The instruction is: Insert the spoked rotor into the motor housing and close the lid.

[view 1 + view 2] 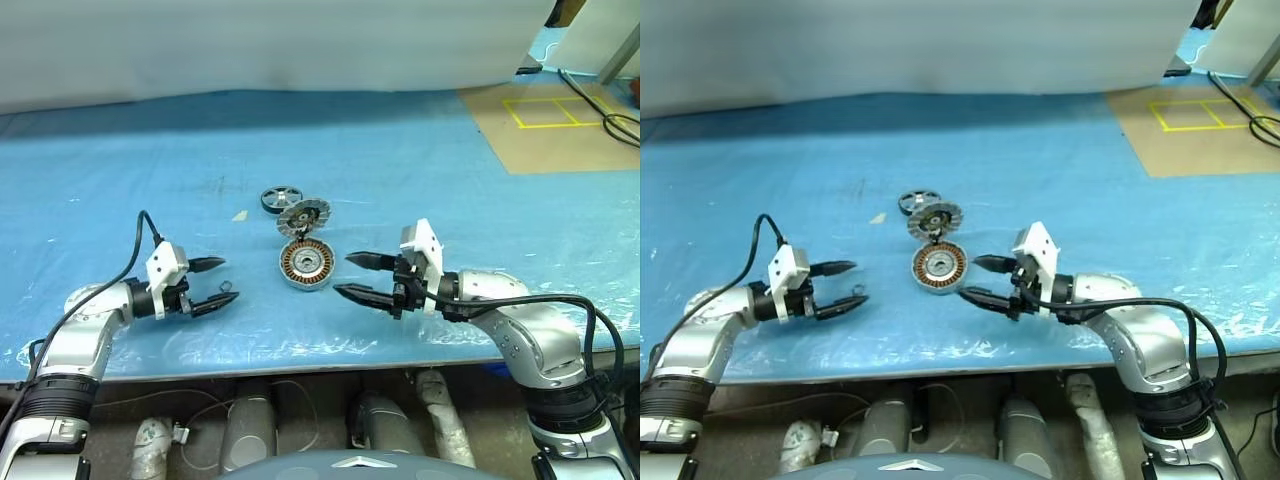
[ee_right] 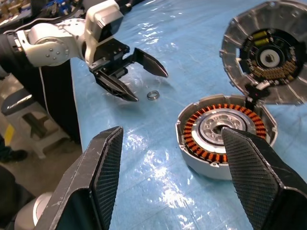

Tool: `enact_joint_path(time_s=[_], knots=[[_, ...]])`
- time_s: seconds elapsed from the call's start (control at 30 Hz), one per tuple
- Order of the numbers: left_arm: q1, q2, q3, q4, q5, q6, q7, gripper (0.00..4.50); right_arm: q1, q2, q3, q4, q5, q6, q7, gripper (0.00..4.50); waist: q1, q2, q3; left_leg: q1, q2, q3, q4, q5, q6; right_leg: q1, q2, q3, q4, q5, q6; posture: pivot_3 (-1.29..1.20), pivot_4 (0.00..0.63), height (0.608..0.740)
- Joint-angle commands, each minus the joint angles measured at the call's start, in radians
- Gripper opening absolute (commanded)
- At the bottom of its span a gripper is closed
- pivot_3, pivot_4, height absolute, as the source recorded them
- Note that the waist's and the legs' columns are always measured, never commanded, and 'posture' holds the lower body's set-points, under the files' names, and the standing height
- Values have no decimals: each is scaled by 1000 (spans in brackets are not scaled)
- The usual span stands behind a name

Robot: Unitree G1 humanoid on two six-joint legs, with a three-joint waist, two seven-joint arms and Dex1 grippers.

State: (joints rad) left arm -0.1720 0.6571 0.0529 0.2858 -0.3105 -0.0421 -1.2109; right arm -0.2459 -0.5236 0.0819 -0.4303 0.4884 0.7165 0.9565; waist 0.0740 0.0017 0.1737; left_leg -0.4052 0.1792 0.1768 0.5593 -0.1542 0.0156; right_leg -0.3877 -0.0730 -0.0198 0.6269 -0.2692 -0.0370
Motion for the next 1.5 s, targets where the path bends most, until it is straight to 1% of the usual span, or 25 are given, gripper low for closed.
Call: enact_joint_path(time_s=[0.03,0.17,0.37,0.47,0.73,0.8,0.87,1.07,1.4,1.5], knots=[[-33,2,-4,47,31,-32,18,4117,-40,-23,24,-3,4,-40,27,3391,1,0,0,1,0,0,-1,0,0,1,0,0,-1,0,0,0,150,740],[-54,-17,-3,73,25,-12,44,4117,-60,-31,43,9,3,-53,21,3391,4,0,0,1,0,0,-1,0,0,2,0,-1,-2,0,0,0,150,740],[-31,-24,-38,101,74,-75,40,4117,-56,-44,65,22,-28,-70,1,3391,4,0,0,0,0,0,-2,0,0,2,0,-2,-3,0,0,0,150,740],[-18,-24,-49,112,82,-83,26,3539,-51,-56,58,18,-25,-69,0,3418,4,0,0,1,0,0,-2,0,0,2,0,-2,-3,0,0,0,150,740],[-2,-9,-51,141,78,-93,0,3539,-53,-81,65,5,-5,-66,19,3418,5,2,-2,3,0,0,-2,0,0,4,0,-2,-2,0,0,0,150,740],[-6,-6,-53,157,90,-113,1,3178,-56,-82,71,14,-11,-72,17,3418,5,2,-2,3,0,0,-2,0,0,4,0,-2,-3,0,0,0,150,740],[-7,-7,-56,162,94,-123,1,2692,-61,-81,72,18,-11,-73,15,3418,5,2,-2,3,0,0,-2,0,0,4,0,-2,-3,0,0,0,150,740],[-2,-7,-62,171,104,-141,9,696,-63,-79,74,22,-19,-78,8,3418,5,4,-3,3,0,0,-2,0,0,4,0,-2,-2,0,0,0,150,740],[-18,-17,-66,188,112,-185,25,672,-71,-80,64,31,-22,-83,0,3418,6,4,-4,4,0,0,-2,0,0,4,0,-2,-2,0,0,0,150,740],[-24,-27,-54,151,83,-190,21,672,-77,-70,42,31,-5,-77,-11,3418,6,4,-4,4,0,0,-2,0,0,4,0,-2,-2,0,0,0,150,740]])
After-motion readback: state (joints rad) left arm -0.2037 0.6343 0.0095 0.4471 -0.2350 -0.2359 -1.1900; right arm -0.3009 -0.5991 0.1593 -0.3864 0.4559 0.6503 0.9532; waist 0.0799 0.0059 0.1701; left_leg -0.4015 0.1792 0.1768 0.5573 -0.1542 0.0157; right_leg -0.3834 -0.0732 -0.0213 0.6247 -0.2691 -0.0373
